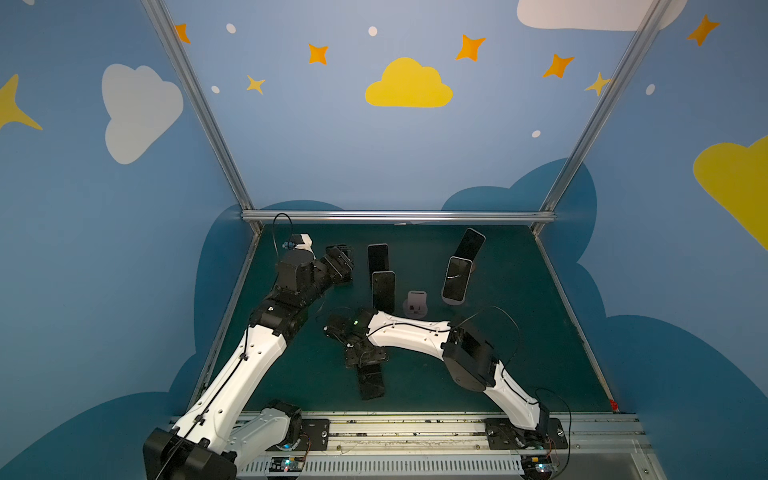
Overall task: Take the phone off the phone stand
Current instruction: 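Lay the phone flat on the table near the robot with the right gripper, then open the right gripper and lift it away from the flat phone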
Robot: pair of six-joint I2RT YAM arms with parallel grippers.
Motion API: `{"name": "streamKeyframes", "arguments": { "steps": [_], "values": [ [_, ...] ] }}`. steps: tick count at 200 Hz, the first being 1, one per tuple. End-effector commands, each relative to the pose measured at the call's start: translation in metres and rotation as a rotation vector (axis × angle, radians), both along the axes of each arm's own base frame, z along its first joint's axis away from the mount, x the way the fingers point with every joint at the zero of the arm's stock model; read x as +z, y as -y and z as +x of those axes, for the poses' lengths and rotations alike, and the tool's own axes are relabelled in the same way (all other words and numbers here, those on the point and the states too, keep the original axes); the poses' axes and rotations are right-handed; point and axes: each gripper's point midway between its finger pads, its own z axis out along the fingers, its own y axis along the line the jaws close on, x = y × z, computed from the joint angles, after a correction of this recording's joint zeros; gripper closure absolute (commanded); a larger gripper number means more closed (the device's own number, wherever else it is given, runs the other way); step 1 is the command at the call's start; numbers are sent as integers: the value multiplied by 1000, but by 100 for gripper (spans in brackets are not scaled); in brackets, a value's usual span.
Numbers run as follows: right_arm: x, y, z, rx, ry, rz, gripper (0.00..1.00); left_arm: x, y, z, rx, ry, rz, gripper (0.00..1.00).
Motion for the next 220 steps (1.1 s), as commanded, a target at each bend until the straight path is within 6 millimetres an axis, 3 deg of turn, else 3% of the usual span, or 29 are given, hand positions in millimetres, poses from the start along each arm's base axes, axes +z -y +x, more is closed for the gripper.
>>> {"name": "streamKeyframes", "arguments": {
  "steps": [1,78,121,220],
  "values": [
    [-20,9,14,-77,55,-28,22,1,0,3,0,8,-9,0],
    [-15,28,26,-230,119,-20,22,1,0,3,0,7,-10,0],
    [-9,27,27,-217,124,-2,19,1,2,3,-10,3,-19,0],
    [37,16,31,-120,188,71,12,1,4,3,-18,6,-17,0]
  ]
}}
